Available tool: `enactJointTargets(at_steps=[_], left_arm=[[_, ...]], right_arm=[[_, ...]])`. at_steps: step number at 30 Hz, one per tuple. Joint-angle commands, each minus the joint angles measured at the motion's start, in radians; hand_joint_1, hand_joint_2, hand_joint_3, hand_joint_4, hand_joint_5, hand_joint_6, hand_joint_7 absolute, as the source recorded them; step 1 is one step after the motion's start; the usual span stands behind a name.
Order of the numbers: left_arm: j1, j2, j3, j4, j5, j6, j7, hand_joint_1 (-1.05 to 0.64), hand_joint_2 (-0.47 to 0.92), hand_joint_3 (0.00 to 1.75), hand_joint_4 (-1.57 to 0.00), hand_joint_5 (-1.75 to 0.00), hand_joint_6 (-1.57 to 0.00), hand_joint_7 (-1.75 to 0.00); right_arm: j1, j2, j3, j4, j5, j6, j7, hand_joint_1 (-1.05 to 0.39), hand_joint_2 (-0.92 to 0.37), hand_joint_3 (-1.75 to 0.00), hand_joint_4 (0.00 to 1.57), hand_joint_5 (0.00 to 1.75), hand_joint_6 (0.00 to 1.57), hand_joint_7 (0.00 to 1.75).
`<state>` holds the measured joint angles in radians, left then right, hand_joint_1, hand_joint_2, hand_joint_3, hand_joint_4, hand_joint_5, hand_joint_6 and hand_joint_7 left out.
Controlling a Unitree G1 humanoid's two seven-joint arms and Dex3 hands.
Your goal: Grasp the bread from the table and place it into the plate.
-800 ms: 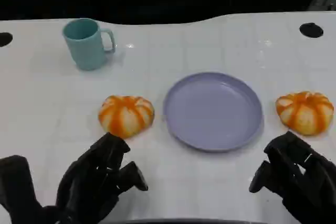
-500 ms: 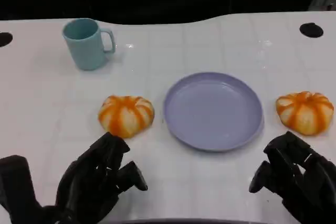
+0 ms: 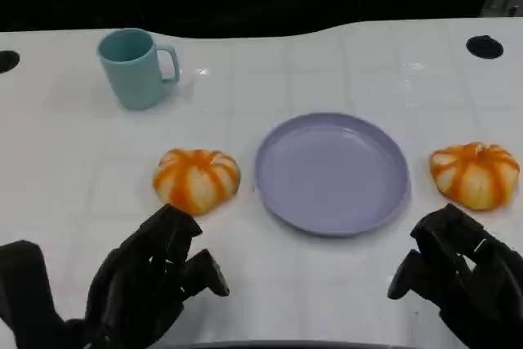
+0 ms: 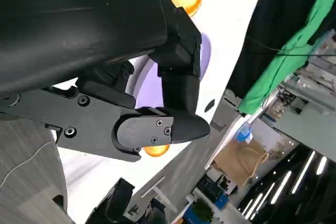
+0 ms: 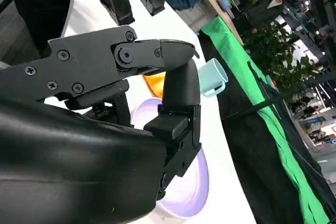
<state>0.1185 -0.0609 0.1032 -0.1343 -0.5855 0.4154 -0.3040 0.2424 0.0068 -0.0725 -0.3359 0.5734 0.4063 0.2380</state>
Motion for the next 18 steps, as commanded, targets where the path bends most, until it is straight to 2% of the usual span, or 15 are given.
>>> enactJointTargets(at_steps=[1,2,3,5,6,7,10,12,14,16,17,18], left_arm=[[-0.01,0.019,-0.002,0.017,0.013,-0.032,-0.028,-0.58,0.92,0.41,-0.81,-1.75,-0.53,-1.75],[-0.019,0.032,-0.011,0.031,0.043,-0.076,-0.047,-0.58,0.92,0.41,-0.81,-1.75,-0.53,-1.75],[-0.032,0.045,-0.019,0.044,0.072,-0.114,-0.063,-0.59,0.92,0.41,-0.77,-1.75,-0.52,-1.67],[-0.05,0.064,-0.032,0.066,0.119,-0.181,-0.09,-0.59,0.92,0.32,-0.64,-1.73,-0.53,-1.41],[-0.06,0.073,-0.041,0.082,0.146,-0.234,-0.113,-0.59,0.92,0.31,-0.62,-1.72,-0.53,-1.36],[-0.071,0.081,-0.049,0.101,0.174,-0.29,-0.132,-0.57,0.92,0.26,-0.57,-1.69,-0.5,-1.24],[-0.101,0.098,-0.069,0.151,0.26,-0.435,-0.151,-0.46,0.92,0.1,-0.51,-1.46,-0.5,-0.83],[-0.112,0.103,-0.075,0.166,0.29,-0.476,-0.145,-0.44,0.92,0.08,-0.52,-1.4,-0.52,-0.74],[-0.128,0.124,-0.088,0.171,0.367,-0.536,-0.117,-0.45,0.89,0.04,-0.45,-1.26,-0.48,-0.63],[-0.144,0.148,-0.097,0.162,0.44,-0.566,-0.09,-0.46,0.88,0.03,-0.43,-1.2,-0.47,-0.6],[-0.152,0.161,-0.101,0.152,0.473,-0.572,-0.076,-0.42,0.86,0.02,-0.31,-1.14,-0.46,-0.51],[-0.163,0.177,-0.105,0.143,0.512,-0.58,-0.061,-0.41,0.86,0.01,-0.26,-1.13,-0.46,-0.46]], right_arm=[[-0.004,-0.006,-0.006,-0.013,0.002,-0.001,-0.007,-0.51,-0.92,-0.24,0.63,1.75,0.5,1.56],[-0.008,-0.002,-0.004,-0.011,0.003,0.003,-0.011,-0.51,-0.92,-0.24,0.63,1.75,0.5,1.56],[-0.012,0.001,0.0,-0.007,0.0,0.001,-0.015,-0.51,-0.92,-0.23,0.63,1.75,0.49,1.56],[-0.019,0.006,0.007,-0.002,-0.006,-0.003,-0.019,-0.51,-0.92,-0.24,0.63,1.75,0.49,1.57],[-0.022,0.008,0.008,0.0,-0.007,-0.002,-0.023,-0.51,-0.92,-0.25,0.63,1.75,0.49,1.57],[-0.024,0.011,0.008,0.0,-0.006,0.0,-0.028,-0.51,-0.92,-0.25,0.63,1.75,0.49,1.57],[-0.026,0.015,0.009,0.0,-0.003,0.002,-0.034,-0.5,-0.92,-0.25,0.63,1.75,0.47,1.57],[-0.028,0.015,0.008,0.0,-0.002,0.004,-0.034,-0.5,-0.92,-0.25,0.63,1.75,0.47,1.57],[-0.03,0.014,0.007,0.0,-0.002,0.007,-0.035,-0.51,-0.92,-0.24,0.63,1.75,0.48,1.58],[-0.031,0.014,0.006,0.0,-0.002,0.008,-0.036,-0.51,-0.92,-0.24,0.63,1.75,0.48,1.58],[-0.031,0.013,0.006,0.0,-0.001,0.009,-0.036,-0.51,-0.92,-0.24,0.63,1.75,0.48,1.59],[-0.031,0.013,0.005,-0.001,-0.002,0.011,-0.037,-0.51,-0.92,-0.24,0.64,1.75,0.48,1.59]])
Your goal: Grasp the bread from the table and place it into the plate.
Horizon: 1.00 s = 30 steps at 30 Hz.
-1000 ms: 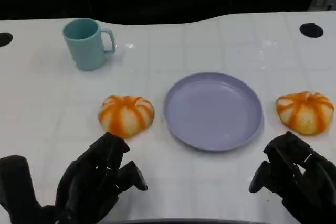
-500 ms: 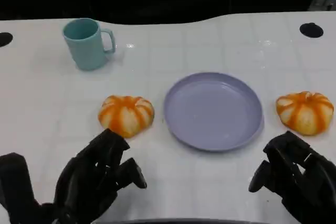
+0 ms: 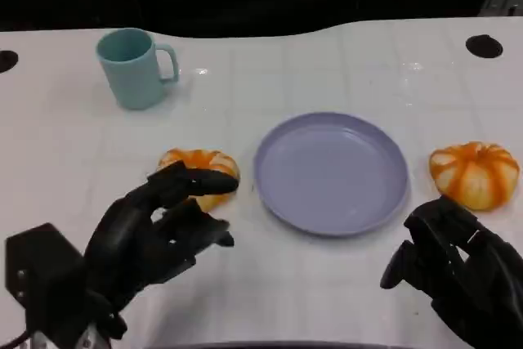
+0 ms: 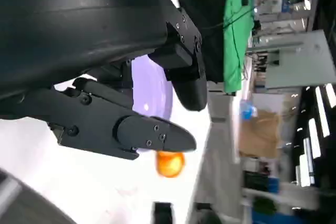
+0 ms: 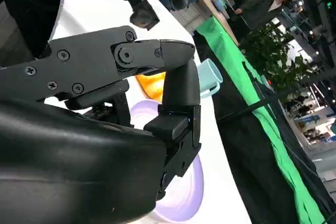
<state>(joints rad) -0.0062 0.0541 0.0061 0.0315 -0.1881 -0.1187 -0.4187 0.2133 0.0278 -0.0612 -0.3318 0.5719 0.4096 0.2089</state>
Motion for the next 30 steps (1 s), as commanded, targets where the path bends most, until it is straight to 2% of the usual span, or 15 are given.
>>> enactJointTargets(at_steps=[1,5,10,16,23,30], left_arm=[[-0.052,0.08,-0.015,-0.028,0.165,-0.059,0.074,-0.38,0.84,0.0,-0.19,-1.08,-0.45,-0.4],[-0.09,0.128,-0.038,-0.045,0.308,-0.078,0.133,-0.3,0.78,0.0,-0.08,-0.97,-0.44,-0.26],[-0.155,0.235,-0.091,-0.079,0.589,-0.109,0.222,-0.2,0.74,0.0,-0.01,-0.81,-0.39,-0.11],[-0.223,0.344,-0.192,-0.155,0.887,0.001,0.162,-0.28,0.75,0.0,0.0,-0.5,-0.3,-0.02],[-0.314,0.341,-0.308,-0.122,1.062,0.136,0.083,-0.24,0.73,0.0,0.0,-0.26,-0.24,0.0],[-0.379,0.335,-0.362,-0.042,1.079,0.189,0.06,-0.25,0.73,0.0,0.0,-0.19,-0.24,0.0]], right_arm=[[-0.002,-0.009,-0.006,-0.007,-0.002,0.009,-0.01,-0.51,-0.92,-0.24,0.64,1.75,0.48,1.59],[-0.004,-0.006,-0.009,-0.009,0.005,0.019,-0.019,-0.5,-0.92,-0.25,0.64,1.75,0.48,1.6],[-0.006,-0.008,-0.012,0.0,0.006,0.014,-0.007,-0.5,-0.92,-0.28,0.64,1.75,0.47,1.61],[-0.012,-0.01,-0.016,0.01,0.008,0.011,0.005,-0.52,-0.91,-0.26,0.66,1.75,0.49,1.6],[-0.004,-0.012,-0.014,-0.002,-0.003,0.012,-0.001,-0.52,-0.91,-0.29,0.65,1.75,0.48,1.61],[-0.004,-0.016,-0.014,-0.002,-0.002,0.013,0.004,-0.51,-0.92,-0.29,0.65,1.75,0.48,1.62]])
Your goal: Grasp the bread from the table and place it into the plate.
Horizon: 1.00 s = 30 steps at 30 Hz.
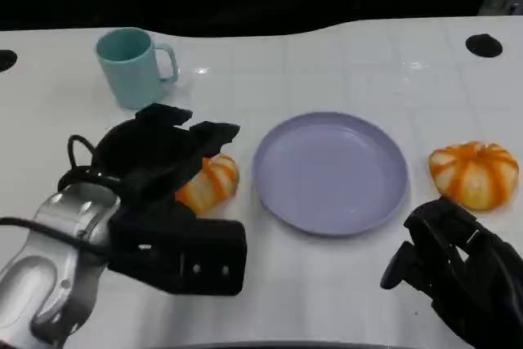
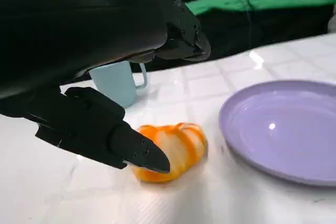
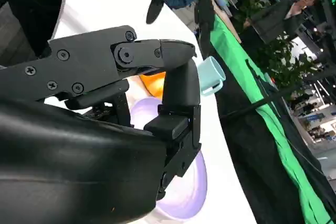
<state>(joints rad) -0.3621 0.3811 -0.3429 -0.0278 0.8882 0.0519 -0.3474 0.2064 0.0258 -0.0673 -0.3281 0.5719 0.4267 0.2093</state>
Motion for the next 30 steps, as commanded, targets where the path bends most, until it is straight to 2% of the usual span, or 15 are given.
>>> enactJointTargets(at_steps=[1,4,10,15,18,23,30], left_arm=[[-0.062,-0.025,-0.031,0.118,0.001,0.034,0.008,-0.25,0.73,0.0,0.0,-0.19,-0.24,0.0],[-0.152,-0.092,-0.07,0.35,-0.002,0.06,0.052,-0.25,0.71,0.0,-0.01,-0.2,-0.23,0.0],[-0.313,-0.173,-0.126,0.733,-0.018,0.044,0.172,-0.27,0.73,0.01,-0.02,-0.19,-0.23,0.0],[-0.357,-0.184,-0.149,0.827,-0.046,0.024,0.219,-0.27,0.74,0.0,-0.02,-0.19,-0.23,0.0],[-0.428,-0.229,-0.155,0.958,-0.067,0.028,0.247,-0.3,0.73,0.0,-0.01,-0.19,-0.23,0.0],[-0.488,-0.26,-0.171,1.097,-0.093,0.004,0.315,-0.31,0.75,0.01,-0.01,-0.18,-0.23,0.0],[-0.553,-0.285,-0.185,1.233,-0.117,-0.019,0.335,-0.32,0.79,0.01,-0.02,-0.16,-0.22,-0.01]], right_arm=[[0.002,-0.015,-0.011,0.0,0.003,-0.007,0.012,-0.51,-0.92,-0.29,0.65,1.75,0.48,1.62],[0.002,-0.016,-0.018,0.007,0.011,-0.011,0.025,-0.53,-0.9,-0.27,0.66,1.75,0.49,1.61],[0.01,-0.016,-0.018,0.0,0.005,-0.014,0.027,-0.51,-0.92,-0.28,0.65,1.75,0.49,1.61],[0.011,-0.016,-0.018,-0.001,0.005,-0.013,0.027,-0.51,-0.92,-0.28,0.65,1.75,0.49,1.61],[0.015,-0.015,-0.021,-0.008,0.011,-0.003,0.021,-0.52,-0.91,-0.26,0.64,1.75,0.48,1.59],[0.019,-0.016,-0.022,-0.012,0.012,-0.001,0.023,-0.52,-0.91,-0.25,0.64,1.75,0.49,1.59],[0.023,-0.021,-0.019,-0.013,0.006,-0.006,0.027,-0.52,-0.92,-0.25,0.64,1.75,0.51,1.58]])
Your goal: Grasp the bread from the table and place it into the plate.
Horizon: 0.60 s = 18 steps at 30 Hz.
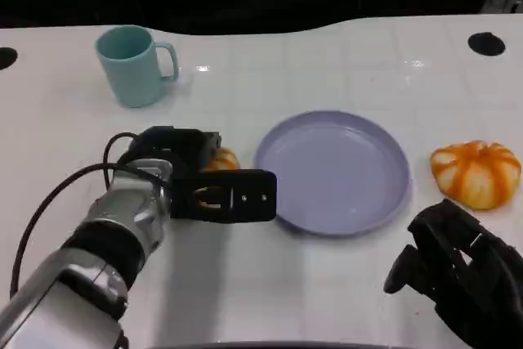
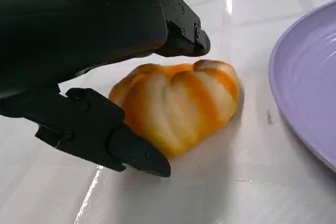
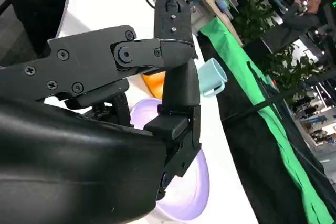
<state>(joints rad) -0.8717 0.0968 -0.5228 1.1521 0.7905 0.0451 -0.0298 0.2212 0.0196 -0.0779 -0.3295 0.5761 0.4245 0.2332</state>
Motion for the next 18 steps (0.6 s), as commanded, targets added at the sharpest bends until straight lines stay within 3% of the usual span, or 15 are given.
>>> enactJointTargets(at_steps=[1,9,14,15,16,18], left_arm=[[-0.049,-0.003,-0.008,0.067,-0.023,-0.019,0.018,-0.31,0.79,0.0,-0.03,-0.16,-0.23,-0.01],[-0.062,-0.003,-0.03,0.121,-0.031,-0.07,0.037,-0.26,0.78,0.0,-0.04,-0.14,-0.23,0.0],[-0.047,0.002,-0.03,0.146,-0.039,-0.128,0.103,-0.24,0.83,0.01,-0.21,-0.13,-0.32,-0.01],[-0.038,0.004,-0.022,0.148,-0.047,-0.144,0.133,-0.22,0.87,0.05,-0.48,-0.43,-0.57,-0.05],[-0.028,0.008,-0.017,0.151,-0.051,-0.161,0.174,-0.22,0.9,0.08,-0.64,-0.76,-0.79,-0.07],[-0.022,0.011,-0.016,0.159,-0.052,-0.178,0.215,-0.24,0.92,0.1,-0.78,-1.17,-1.08,-0.12]], right_arm=[[0.009,-0.014,-0.009,-0.013,0.003,-0.003,0.001,-0.52,-0.92,-0.24,0.64,1.75,0.51,1.58],[0.011,-0.014,-0.009,-0.017,0.006,0.0,-0.001,-0.53,-0.92,-0.24,0.64,1.75,0.51,1.58],[0.014,-0.014,-0.01,-0.02,0.009,0.002,-0.001,-0.53,-0.92,-0.24,0.63,1.75,0.51,1.58],[0.016,-0.014,-0.01,-0.023,0.01,0.003,0.0,-0.52,-0.92,-0.24,0.63,1.75,0.5,1.58],[0.019,-0.015,-0.009,-0.026,0.008,0.003,-0.002,-0.52,-0.92,-0.25,0.62,1.75,0.49,1.58],[0.022,-0.017,-0.008,-0.03,0.004,0.002,-0.004,-0.52,-0.92,-0.26,0.61,1.75,0.49,1.58]])
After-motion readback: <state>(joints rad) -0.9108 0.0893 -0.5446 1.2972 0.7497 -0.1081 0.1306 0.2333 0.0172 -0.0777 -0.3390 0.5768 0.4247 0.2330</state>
